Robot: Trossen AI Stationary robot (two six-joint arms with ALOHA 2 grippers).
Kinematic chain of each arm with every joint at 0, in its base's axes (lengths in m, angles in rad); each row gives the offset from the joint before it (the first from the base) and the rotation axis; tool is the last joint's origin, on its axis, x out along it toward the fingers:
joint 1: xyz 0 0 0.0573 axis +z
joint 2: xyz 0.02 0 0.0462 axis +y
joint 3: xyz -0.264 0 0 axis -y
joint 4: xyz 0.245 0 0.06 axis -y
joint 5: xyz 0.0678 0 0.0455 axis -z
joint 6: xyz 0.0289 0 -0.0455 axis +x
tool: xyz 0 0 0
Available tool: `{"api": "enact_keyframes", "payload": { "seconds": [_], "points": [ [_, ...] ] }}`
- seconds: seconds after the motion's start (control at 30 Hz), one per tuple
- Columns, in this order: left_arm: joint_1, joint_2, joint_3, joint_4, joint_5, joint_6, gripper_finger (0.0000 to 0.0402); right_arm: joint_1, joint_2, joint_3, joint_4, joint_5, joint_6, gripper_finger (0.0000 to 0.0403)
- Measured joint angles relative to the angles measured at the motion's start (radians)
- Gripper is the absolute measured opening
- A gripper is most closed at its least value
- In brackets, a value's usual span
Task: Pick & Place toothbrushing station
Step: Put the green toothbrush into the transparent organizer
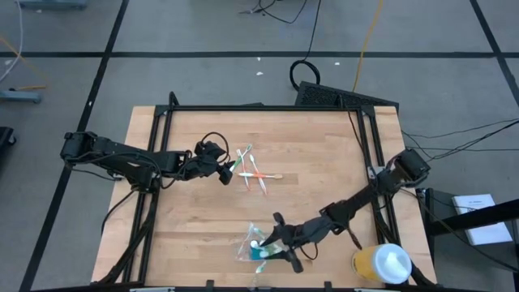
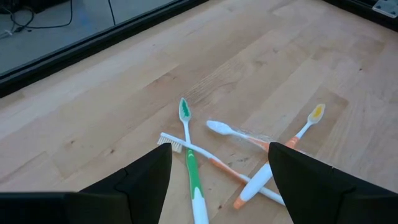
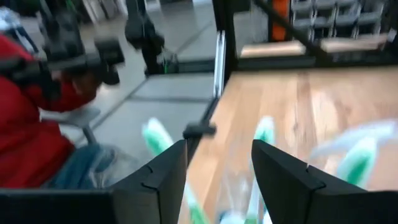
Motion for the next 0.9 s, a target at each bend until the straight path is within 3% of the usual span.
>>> {"api": "enact_keyframes", "payload": {
  "seconds": [0.27,0.9],
  "points": [
    [0.000,0.000,0.000,0.000,0.000,0.000,0.0276,0.040,0.001,-0.001,-0.070,0.020,0.026,0.0170],
    [0.000,0.000,0.000,0.000,0.001,-0.006,0.0276,0.057,0.044,-0.001,-0.034,0.053,0.059,0.0182]
  ]
}}
